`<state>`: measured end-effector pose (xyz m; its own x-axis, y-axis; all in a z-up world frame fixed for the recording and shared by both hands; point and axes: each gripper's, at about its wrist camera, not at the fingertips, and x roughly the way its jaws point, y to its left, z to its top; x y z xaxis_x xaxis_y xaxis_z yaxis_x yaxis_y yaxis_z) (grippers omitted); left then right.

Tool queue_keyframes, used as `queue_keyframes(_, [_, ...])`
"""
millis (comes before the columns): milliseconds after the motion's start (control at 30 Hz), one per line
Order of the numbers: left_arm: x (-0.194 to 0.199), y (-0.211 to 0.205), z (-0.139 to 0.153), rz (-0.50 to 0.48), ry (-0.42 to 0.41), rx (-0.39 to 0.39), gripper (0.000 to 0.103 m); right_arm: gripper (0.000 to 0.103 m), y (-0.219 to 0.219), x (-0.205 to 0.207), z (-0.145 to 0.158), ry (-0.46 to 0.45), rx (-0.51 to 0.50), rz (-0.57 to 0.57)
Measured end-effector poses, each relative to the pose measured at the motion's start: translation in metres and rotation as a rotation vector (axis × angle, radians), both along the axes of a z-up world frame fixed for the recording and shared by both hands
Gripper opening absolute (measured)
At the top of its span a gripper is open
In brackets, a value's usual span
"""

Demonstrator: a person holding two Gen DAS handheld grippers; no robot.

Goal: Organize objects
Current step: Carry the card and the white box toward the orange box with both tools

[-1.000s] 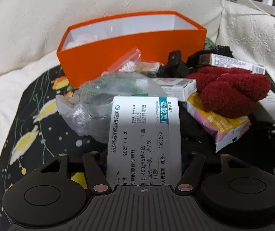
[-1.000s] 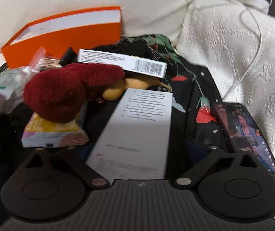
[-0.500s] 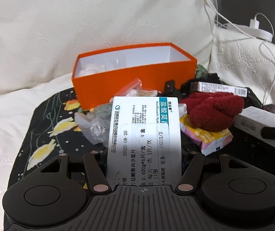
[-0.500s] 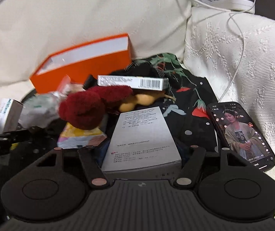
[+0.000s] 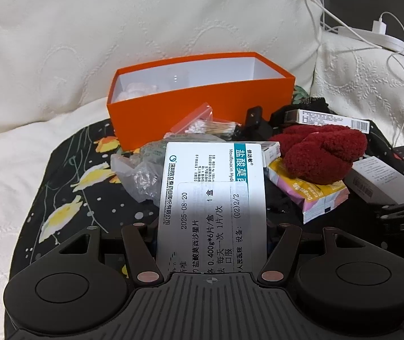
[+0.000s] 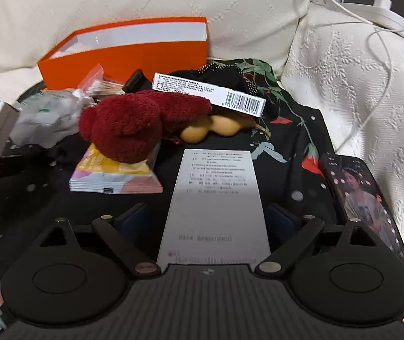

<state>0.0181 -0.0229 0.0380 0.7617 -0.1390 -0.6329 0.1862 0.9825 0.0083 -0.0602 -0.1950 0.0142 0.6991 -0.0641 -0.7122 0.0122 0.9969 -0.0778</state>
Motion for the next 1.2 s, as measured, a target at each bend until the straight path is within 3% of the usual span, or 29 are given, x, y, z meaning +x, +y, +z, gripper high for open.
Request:
queue_keyframes(67, [0.000,0.001,0.000,0.005,-0.003,-0.003,0.103,0.080,-0.002,0.002,-0.006,0.008,0.013,0.001])
queue_keyframes(100, [-0.001,0.001,0.001,0.009,-0.009,-0.004,0.103,0.068,-0.003,-0.001,-0.006,-0.016,0.002,-0.002])
queue_keyframes(200, [-0.002,0.002,0.004,0.021,-0.037,-0.008,0.103,0.068,-0.006,-0.008,-0.004,-0.041,0.016,-0.002])
queue_keyframes(500, [-0.010,0.009,0.017,0.035,-0.124,-0.050,0.103,0.068,-0.027,-0.039,0.017,-0.131,0.197,-0.027])
queue_keyframes(767, [-0.011,0.010,0.018,0.047,-0.139,-0.041,0.103,0.068,0.006,-0.079,0.017,-0.258,0.135,0.088])
queue_keyframes(967, [-0.012,0.009,0.026,0.040,-0.146,-0.049,0.103,0.068,0.008,-0.083,0.030,-0.303,0.166,0.144])
queue_keyframes(1200, [-0.003,0.008,0.059,0.007,-0.156,-0.068,0.103,0.068,-0.005,-0.063,0.058,-0.291,0.276,0.212])
